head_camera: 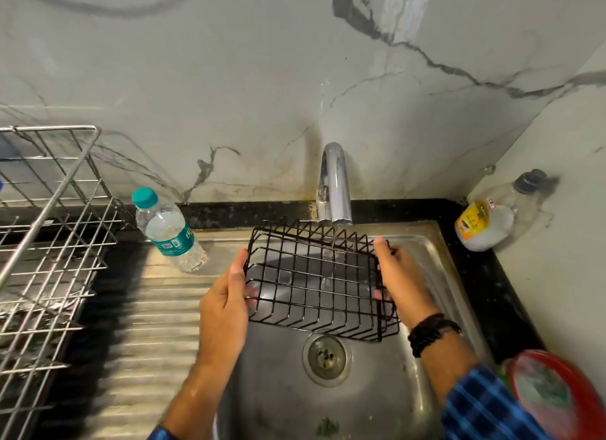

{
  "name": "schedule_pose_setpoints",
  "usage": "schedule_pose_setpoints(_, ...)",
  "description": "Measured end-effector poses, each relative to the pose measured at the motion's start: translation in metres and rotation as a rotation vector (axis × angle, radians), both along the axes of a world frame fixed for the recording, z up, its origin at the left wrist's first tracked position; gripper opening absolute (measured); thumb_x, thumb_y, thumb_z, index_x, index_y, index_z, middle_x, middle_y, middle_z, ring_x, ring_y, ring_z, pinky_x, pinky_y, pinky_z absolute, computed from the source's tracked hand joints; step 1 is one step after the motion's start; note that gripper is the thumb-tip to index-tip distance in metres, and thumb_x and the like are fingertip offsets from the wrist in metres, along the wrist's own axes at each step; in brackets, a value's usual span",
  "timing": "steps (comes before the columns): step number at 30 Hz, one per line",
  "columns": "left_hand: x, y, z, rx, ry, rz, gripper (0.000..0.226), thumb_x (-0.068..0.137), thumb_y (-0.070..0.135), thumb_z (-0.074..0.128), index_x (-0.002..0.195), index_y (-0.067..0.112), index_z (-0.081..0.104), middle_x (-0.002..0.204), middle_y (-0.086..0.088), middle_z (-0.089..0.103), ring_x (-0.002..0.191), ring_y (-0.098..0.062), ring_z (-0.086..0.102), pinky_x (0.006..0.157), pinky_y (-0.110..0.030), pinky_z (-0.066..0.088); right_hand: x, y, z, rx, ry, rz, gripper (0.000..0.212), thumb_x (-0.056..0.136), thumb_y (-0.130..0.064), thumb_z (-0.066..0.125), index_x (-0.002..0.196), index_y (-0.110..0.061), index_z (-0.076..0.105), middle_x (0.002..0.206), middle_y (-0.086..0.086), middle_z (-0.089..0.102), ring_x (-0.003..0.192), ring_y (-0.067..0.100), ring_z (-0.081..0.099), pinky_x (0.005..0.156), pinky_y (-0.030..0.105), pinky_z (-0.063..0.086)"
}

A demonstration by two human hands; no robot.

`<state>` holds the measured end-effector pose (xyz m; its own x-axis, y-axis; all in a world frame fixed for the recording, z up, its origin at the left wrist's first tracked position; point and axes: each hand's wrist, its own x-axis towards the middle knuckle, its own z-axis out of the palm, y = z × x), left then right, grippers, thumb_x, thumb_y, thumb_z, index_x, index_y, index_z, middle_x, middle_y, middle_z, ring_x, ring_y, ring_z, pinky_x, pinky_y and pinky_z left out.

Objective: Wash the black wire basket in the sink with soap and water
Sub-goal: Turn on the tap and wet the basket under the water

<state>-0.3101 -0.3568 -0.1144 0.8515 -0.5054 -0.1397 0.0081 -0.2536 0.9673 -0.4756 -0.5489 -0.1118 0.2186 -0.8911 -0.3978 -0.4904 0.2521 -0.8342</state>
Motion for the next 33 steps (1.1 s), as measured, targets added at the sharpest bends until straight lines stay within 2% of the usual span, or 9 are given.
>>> schedule_pose_setpoints(2, 0.007, 0.006, 0.004, 0.152, -0.124, -0.081, 0.047, 0.104, 0.047, 0.030, 0.129, 0.030, 0.066, 0.104, 0.008, 0.072, 0.090, -0.005, 0.069, 0.074, -0.011, 0.049, 0.004, -0.003, 0.016, -0.102, 0.020, -0.009, 0.044, 0.097, -0.060, 0.044, 0.106, -0.020, 0.060, 0.087, 0.000, 0.060, 0.076, 0.016, 0.057, 0.063, 0.038, 0.055)
schedule_pose_setpoints(5, 0.023, 0.015, 0.009, 0.421, -0.352, -0.200, 0.058, 0.096, 0.056, 0.023, 0.095, 0.025, 0.072, 0.085, -0.003, 0.072, 0.089, -0.027, 0.068, 0.074, -0.032, 0.048, 0.007, -0.007, 0.035, -0.172, 0.015, 0.049, 0.041, 0.099, -0.058, 0.043, 0.101, -0.020, 0.058, 0.078, -0.002, 0.053, 0.067, 0.014, 0.050, 0.056, 0.029, 0.041)
schedule_pose_setpoints(13, 0.019, 0.007, 0.017, 0.348, 0.097, -0.162, 0.077, 0.089, 0.078, 0.023, 0.145, 0.030, 0.044, 0.141, 0.002, 0.054, 0.122, -0.022, 0.057, 0.112, -0.046, 0.038, 0.011, 0.014, 0.061, -0.528, 0.237, 0.379, 0.042, 0.098, -0.058, 0.043, 0.088, -0.019, 0.054, 0.073, -0.002, 0.053, 0.061, 0.009, 0.048, 0.049, 0.012, 0.035)
schedule_pose_setpoints(16, -0.007, -0.010, 0.022, 0.422, -0.095, -0.185, 0.079, 0.089, 0.078, 0.023, 0.157, 0.042, 0.007, 0.165, -0.013, 0.018, 0.150, -0.033, 0.024, 0.120, -0.055, 0.023, 0.022, 0.021, 0.059, -0.643, 0.257, 0.432, 0.037, 0.099, -0.057, 0.039, 0.088, -0.023, 0.052, 0.081, 0.002, 0.057, 0.059, 0.004, 0.047, 0.051, 0.005, 0.039)
schedule_pose_setpoints(20, -0.007, -0.021, 0.009, 0.604, -0.473, -0.184, 0.073, 0.090, 0.075, 0.016, 0.155, 0.045, 0.004, 0.166, -0.017, -0.007, 0.153, -0.033, -0.011, 0.117, -0.067, -0.003, 0.022, 0.012, 0.063, -0.591, 0.217, 0.365, 0.042, 0.099, -0.060, 0.030, 0.086, -0.024, 0.048, 0.088, 0.003, 0.053, 0.060, 0.004, 0.048, 0.043, 0.011, 0.036)
schedule_pose_setpoints(24, 0.002, -0.040, 0.019, 0.432, -0.720, -0.479, 0.059, 0.099, 0.065, 0.015, 0.153, 0.043, 0.023, 0.160, 0.003, 0.033, 0.150, -0.026, 0.026, 0.120, -0.060, 0.019, 0.027, 0.003, 0.069, -0.650, 0.314, 0.484, 0.041, 0.101, -0.055, 0.026, 0.094, -0.023, 0.051, 0.093, 0.005, 0.051, 0.057, 0.003, 0.045, 0.040, 0.012, 0.035)
schedule_pose_setpoints(26, 0.000, -0.053, 0.026, 0.322, -0.517, -0.527, 0.056, 0.102, 0.058, 0.015, 0.137, 0.037, 0.053, 0.128, 0.001, 0.063, 0.121, -0.020, 0.059, 0.100, -0.043, 0.051, 0.032, 0.010, 0.067, -0.691, 0.366, 0.565, 0.035, 0.104, -0.047, 0.029, 0.101, -0.022, 0.053, 0.097, 0.002, 0.047, 0.058, 0.002, 0.045, 0.043, 0.009, 0.038)
schedule_pose_setpoints(29, -0.007, -0.066, 0.033, 0.341, -0.268, -0.448, 0.068, 0.102, 0.060, 0.017, 0.097, 0.022, 0.073, 0.094, 0.003, 0.070, 0.095, -0.016, 0.066, 0.087, -0.033, 0.051, 0.035, 0.028, 0.061, -0.770, 0.405, 0.646, 0.044, 0.104, -0.049, 0.021, 0.105, -0.023, 0.057, 0.104, -0.003, 0.041, 0.065, 0.006, 0.052, 0.054, 0.013, 0.044)
schedule_pose_setpoints(33, -0.017, -0.068, 0.026, 0.330, 0.321, -0.377, 0.077, 0.085, 0.086, 0.019, 0.104, 0.035, 0.073, 0.102, 0.009, 0.073, 0.101, -0.012, 0.064, 0.096, -0.044, 0.049, 0.040, 0.041, 0.059, -0.963, 0.449, 0.681, 0.045, 0.102, -0.046, 0.020, 0.109, -0.024, 0.059, 0.117, 0.000, 0.056, 0.080, 0.017, 0.066, 0.064, 0.033, 0.056)
